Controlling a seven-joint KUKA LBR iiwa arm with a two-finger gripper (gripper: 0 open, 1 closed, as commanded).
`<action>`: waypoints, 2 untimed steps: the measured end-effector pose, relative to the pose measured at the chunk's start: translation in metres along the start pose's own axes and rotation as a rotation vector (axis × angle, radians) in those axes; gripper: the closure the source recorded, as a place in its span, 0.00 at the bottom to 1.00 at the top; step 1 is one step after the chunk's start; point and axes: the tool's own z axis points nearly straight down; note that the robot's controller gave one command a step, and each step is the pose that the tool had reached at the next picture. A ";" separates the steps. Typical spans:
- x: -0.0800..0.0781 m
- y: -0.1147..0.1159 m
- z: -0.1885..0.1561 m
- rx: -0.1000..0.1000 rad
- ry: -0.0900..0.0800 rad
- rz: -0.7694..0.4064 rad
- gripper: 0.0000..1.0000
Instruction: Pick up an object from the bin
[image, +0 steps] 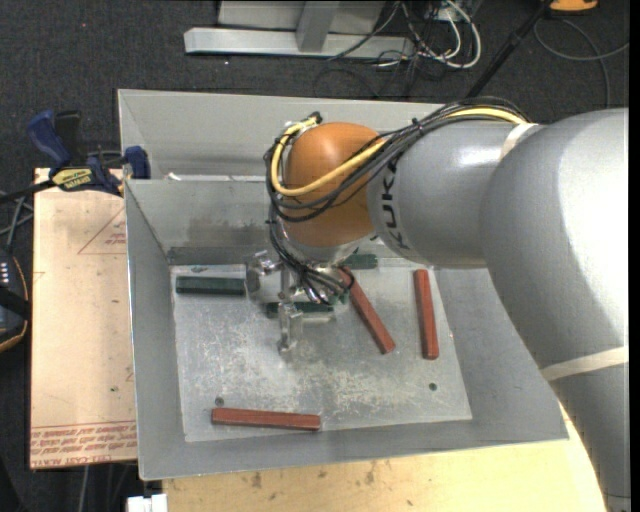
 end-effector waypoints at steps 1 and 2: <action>0.000 -0.039 0.010 0.001 0.002 0.001 1.00; 0.000 -0.039 0.010 0.001 0.002 0.001 1.00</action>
Offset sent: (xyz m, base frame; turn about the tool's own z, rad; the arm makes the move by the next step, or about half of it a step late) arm 0.0000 0.0000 0.0000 0.0000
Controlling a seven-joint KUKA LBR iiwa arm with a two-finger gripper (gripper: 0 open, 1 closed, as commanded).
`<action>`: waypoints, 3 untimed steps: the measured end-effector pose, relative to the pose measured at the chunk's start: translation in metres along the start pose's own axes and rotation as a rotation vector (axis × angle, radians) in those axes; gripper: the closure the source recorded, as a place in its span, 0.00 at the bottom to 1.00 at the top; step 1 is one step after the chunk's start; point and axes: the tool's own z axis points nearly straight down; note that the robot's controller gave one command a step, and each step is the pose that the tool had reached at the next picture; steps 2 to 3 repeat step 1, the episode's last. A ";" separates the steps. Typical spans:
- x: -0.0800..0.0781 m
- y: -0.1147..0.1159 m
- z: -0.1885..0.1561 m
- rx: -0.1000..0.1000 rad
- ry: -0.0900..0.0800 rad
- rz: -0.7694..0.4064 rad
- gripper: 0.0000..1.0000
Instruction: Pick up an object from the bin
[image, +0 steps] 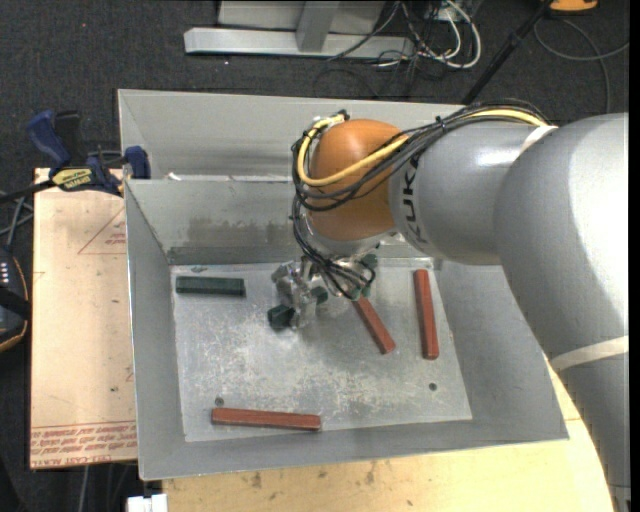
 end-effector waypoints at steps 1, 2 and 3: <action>0.016 0.017 -0.134 0.001 -0.001 0.009 1.00; 0.016 0.017 -0.134 0.001 -0.001 0.009 1.00; 0.016 0.017 -0.134 0.001 -0.001 0.009 1.00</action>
Offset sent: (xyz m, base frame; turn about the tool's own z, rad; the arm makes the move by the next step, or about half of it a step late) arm 0.0000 0.0000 0.0000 0.0000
